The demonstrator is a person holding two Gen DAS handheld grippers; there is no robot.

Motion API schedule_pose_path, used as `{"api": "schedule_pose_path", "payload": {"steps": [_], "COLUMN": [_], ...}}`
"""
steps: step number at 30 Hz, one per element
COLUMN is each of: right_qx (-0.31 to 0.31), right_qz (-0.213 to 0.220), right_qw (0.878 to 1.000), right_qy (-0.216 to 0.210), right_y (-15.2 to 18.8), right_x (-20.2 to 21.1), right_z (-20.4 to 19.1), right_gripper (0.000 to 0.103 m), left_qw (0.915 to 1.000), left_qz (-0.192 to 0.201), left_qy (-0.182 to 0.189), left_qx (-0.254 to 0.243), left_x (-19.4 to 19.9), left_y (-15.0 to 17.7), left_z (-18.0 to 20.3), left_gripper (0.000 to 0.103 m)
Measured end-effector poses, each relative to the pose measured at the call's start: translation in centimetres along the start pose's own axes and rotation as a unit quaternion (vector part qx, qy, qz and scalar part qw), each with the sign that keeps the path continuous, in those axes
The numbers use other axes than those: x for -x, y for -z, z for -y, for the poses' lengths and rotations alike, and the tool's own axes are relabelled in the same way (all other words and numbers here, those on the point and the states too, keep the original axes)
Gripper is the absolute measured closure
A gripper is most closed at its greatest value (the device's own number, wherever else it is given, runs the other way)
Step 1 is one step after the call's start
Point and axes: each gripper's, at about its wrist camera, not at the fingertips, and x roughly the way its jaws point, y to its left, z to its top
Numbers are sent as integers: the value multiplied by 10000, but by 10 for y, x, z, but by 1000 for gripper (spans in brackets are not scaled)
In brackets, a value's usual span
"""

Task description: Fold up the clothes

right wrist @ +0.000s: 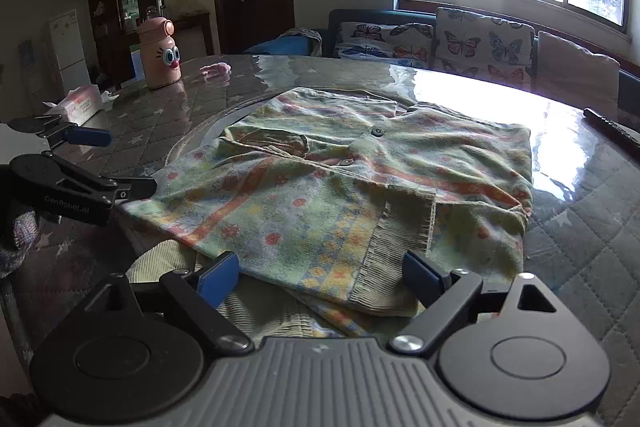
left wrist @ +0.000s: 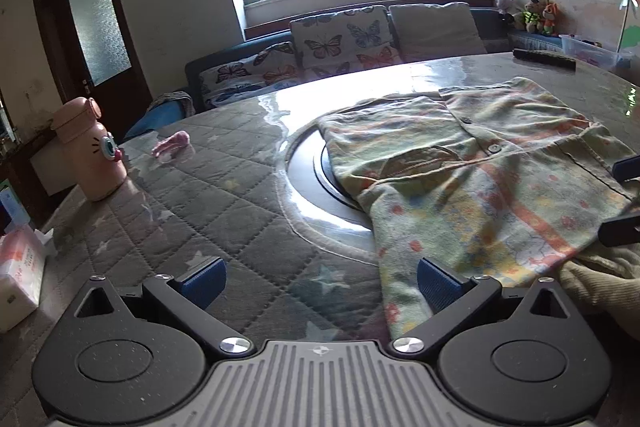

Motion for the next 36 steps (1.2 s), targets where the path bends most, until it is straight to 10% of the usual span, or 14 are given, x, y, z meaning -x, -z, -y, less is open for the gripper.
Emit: {"api": "schedule_pose_path", "payload": {"steps": [23,36], "right_qx": [-433,-61], "right_qz": [-126,-236], "right_qw": [9985,9985], "right_qy": [-318,486], "right_y": [-30,-16], "right_x": [-35,-17], "right_z": [21,27], "right_gripper": [0,0], "left_qw": [9996,9930], "left_qz": [-181,432], "left_qy": [73,355], "left_qx": [-188,-1040], "left_x": [-61,11], "left_y": [-36,-15], "left_z": [9,24], "left_gripper": [0,0]}}
